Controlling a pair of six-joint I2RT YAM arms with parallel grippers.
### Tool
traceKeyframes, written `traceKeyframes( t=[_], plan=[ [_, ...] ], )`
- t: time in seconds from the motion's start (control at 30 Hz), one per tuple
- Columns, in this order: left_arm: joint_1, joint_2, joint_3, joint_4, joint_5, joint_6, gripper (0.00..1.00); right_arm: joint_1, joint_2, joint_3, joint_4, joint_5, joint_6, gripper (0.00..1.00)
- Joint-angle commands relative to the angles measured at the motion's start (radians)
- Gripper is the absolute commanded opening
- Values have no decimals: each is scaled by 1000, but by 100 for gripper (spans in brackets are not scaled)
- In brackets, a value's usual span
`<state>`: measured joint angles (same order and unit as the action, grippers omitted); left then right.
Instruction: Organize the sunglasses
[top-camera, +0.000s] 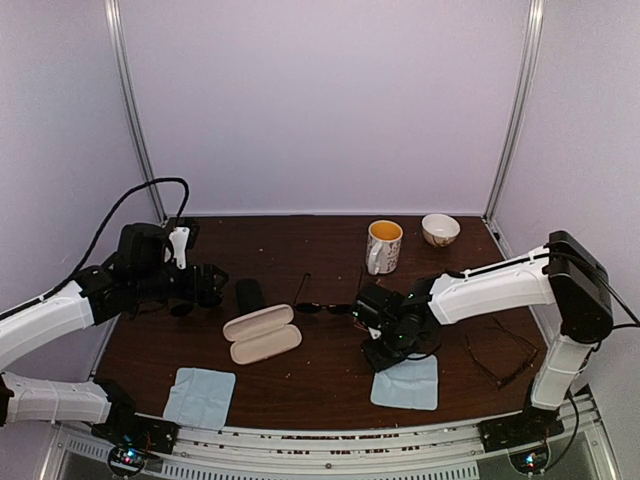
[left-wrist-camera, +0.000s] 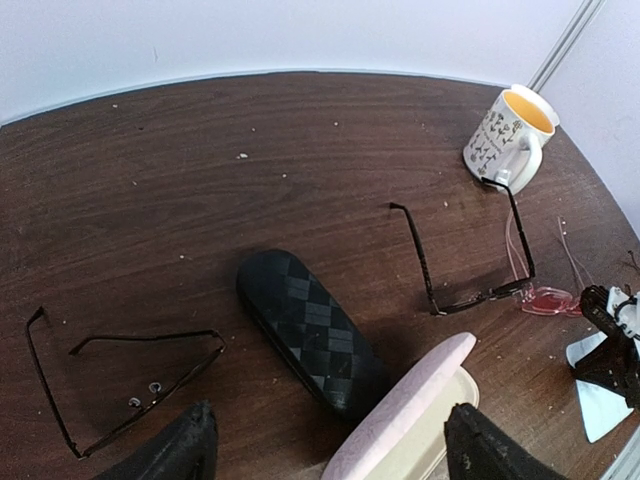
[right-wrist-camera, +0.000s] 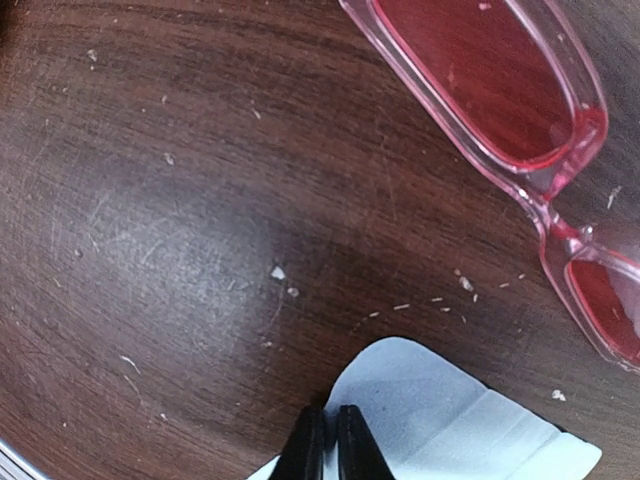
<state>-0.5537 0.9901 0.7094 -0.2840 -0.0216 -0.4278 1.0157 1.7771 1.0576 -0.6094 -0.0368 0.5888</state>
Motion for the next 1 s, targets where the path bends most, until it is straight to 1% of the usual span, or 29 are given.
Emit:
traceKeyframes(
  t=[0.0, 0.13, 0.33, 0.63, 0.8, 0.87, 0.97],
  plan=[
    [-7, 8, 12, 56, 4, 14, 82, -3, 76, -1, 8, -45, -10, 4],
    [-6, 16, 16, 56, 8, 19, 82, -3, 78, 27, -3, -38, -30, 0],
    [-8, 36, 27, 69, 21, 41, 82, -2, 123, 134, -20, -75, -66, 0],
    [-9, 65, 34, 80, 52, 57, 81, -5, 251, 352, -40, -165, -98, 0],
    [-12, 65, 24, 73, 72, 57, 81, -4, 317, 481, -78, -163, -123, 0],
    [-18, 67, 24, 70, 79, 60, 81, -10, 333, 503, -87, -164, -131, 0],
    [-23, 80, 35, 53, 84, 65, 81, -23, 333, 493, -87, -169, -142, 0]
  ],
)
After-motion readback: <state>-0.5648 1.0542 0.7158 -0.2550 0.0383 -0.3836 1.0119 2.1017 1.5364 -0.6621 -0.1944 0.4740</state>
